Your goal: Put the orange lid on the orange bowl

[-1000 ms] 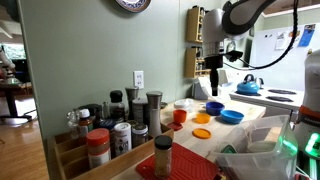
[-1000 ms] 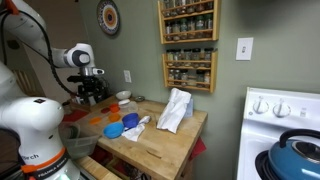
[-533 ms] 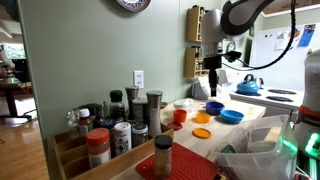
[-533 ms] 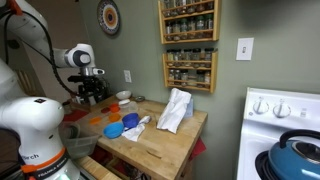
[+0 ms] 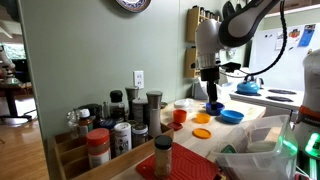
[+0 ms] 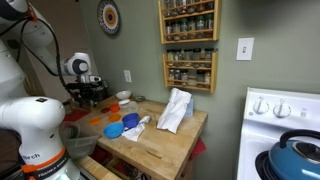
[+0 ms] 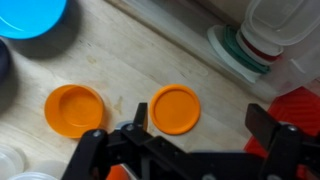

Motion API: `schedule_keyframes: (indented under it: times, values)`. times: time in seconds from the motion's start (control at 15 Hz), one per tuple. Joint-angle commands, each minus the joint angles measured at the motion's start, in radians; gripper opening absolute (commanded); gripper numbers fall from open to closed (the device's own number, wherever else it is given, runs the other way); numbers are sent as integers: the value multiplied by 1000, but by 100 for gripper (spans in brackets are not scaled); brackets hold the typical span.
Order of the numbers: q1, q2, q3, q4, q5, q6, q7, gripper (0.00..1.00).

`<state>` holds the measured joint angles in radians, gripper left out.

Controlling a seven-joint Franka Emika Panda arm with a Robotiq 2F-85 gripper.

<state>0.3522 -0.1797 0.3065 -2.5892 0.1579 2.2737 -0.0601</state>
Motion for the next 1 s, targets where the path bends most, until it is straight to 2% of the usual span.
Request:
schedule_keyframes:
  times: [0.0, 0.13, 0.2, 0.6, 0.87, 0.93]
  values:
    - [10, 146, 41, 36, -37, 94, 56, 100]
    - [3, 208, 48, 52, -68, 110, 137, 100]
    - [7, 127, 41, 19, -34, 86, 69, 100]
    - [4, 212, 44, 57, -34, 86, 108, 100]
    - [5, 241, 43, 44, -22, 183, 191, 100]
    - [5, 245, 40, 34, -51, 225, 233, 100]
